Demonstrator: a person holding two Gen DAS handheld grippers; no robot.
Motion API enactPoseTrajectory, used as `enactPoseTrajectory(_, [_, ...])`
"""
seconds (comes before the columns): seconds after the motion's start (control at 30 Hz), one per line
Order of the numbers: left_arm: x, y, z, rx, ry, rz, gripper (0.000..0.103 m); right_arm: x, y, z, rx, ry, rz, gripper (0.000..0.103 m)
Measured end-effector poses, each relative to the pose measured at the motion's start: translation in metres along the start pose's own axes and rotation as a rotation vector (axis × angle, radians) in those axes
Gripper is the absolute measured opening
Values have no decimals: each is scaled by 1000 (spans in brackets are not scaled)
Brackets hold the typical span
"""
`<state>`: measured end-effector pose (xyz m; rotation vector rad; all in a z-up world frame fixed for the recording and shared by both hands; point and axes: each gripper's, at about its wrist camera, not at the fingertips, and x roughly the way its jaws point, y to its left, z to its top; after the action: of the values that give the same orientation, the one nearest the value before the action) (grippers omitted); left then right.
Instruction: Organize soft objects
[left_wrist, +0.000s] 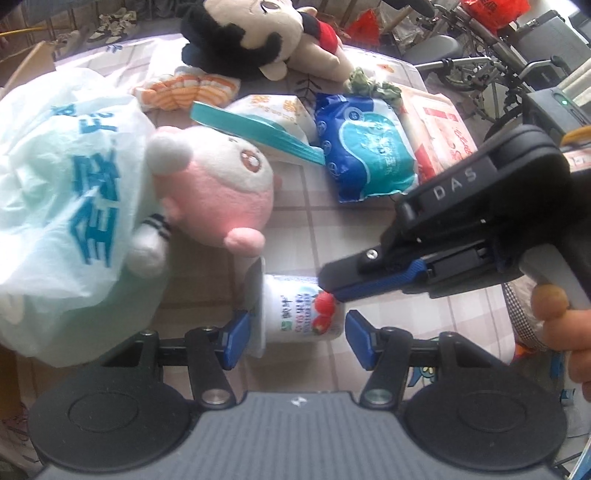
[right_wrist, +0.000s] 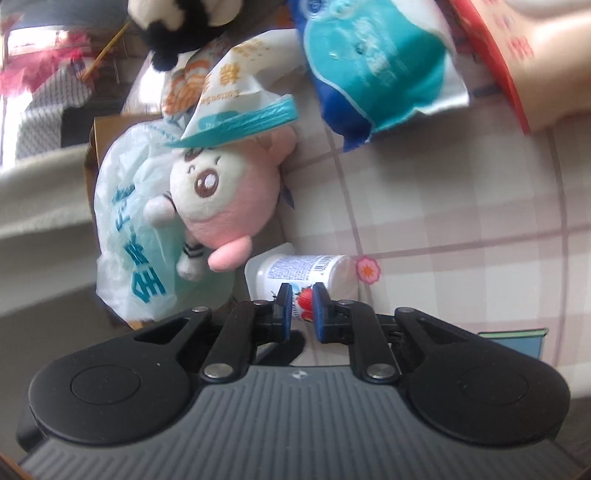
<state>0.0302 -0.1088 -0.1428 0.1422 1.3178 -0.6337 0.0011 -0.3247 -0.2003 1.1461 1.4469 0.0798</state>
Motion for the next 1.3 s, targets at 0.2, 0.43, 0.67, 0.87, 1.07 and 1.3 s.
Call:
enactPoseTrajectory(0.2, [-4, -13, 1, 15, -14, -1, 59, -1, -8, 4, 34, -16, 51, 11])
enactPoseTrajectory(0.43, [-9, -34, 2, 64, -34, -1, 60, 0, -18, 6, 80, -33, 124, 9])
enactPoseTrajectory(0.67, [-10, -60, 4, 125, -49, -34, 60, -6, -39, 7, 152, -60, 197, 9])
enactPoseTrajectory(0.87, [0, -76, 6, 161, -43, -49, 60, -17, -56, 11, 181, -89, 202, 9])
enactPoseTrajectory(1.07, [-5, -77, 6, 154, -52, -33, 63, -41, -65, 16, 134, -149, 146, 12])
enactPoseTrajectory(1.3, [-8, -54, 6, 60, -34, 37, 76, -56, -55, 16, 40, -163, 113, 18])
